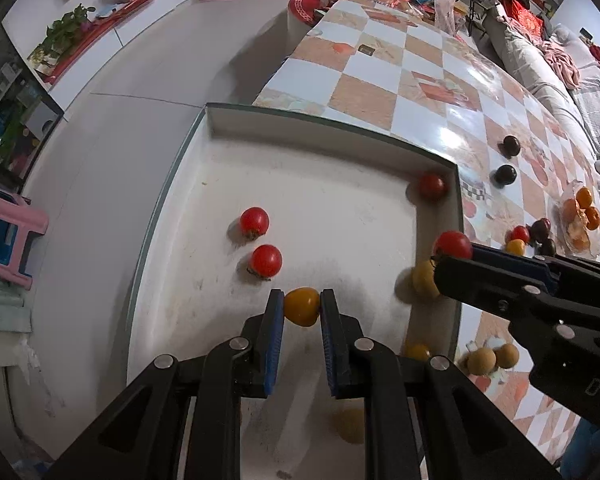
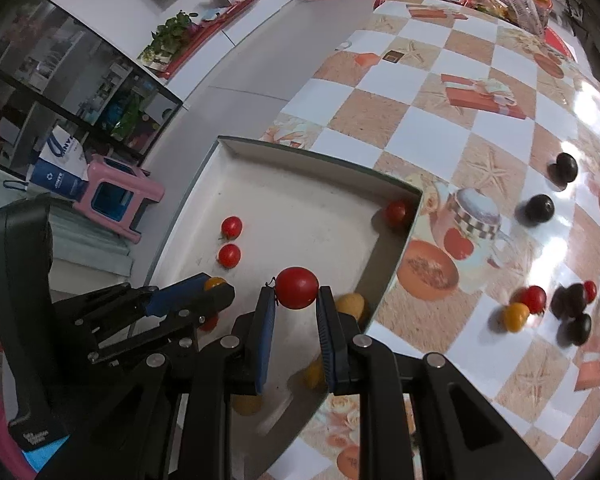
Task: Organize fruits
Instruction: 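Carry the yellow and red cherry tomatoes over the white tray, then open both tools to release the tomatoes into the tray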
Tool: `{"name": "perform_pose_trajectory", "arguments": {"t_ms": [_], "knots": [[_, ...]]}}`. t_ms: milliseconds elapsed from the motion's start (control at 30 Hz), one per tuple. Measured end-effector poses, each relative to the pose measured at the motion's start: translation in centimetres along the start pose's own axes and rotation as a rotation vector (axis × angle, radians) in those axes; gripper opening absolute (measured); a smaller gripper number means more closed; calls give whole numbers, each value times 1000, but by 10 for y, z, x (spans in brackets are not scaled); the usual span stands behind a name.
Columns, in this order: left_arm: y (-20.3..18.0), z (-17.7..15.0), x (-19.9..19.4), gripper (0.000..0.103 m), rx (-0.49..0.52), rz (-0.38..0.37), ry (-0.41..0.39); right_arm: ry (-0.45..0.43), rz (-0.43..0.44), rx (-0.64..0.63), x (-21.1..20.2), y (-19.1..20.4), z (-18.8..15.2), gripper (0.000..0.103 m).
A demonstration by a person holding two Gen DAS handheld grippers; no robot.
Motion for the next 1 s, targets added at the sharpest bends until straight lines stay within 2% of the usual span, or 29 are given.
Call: {"name": "perform_pose_trajectory", "arguments": {"t_ms": [400,1000], "knots": [[-1,11,20,19,-1,3,23,36,-31,22,26,-10,16,22],[-7,24,39,20,67,-9,27,87,-44,40,63,-15,27,23]]}}
Point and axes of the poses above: each gripper's, at about its wrist camera, not at the fingertips, and x roughly the way its jaws point, y to its left, z to its top, the point moved 2 cm from there along x, roughly the way its jaws point, and after that the axes turned 1 degree about -z, right-handed, at the moved point
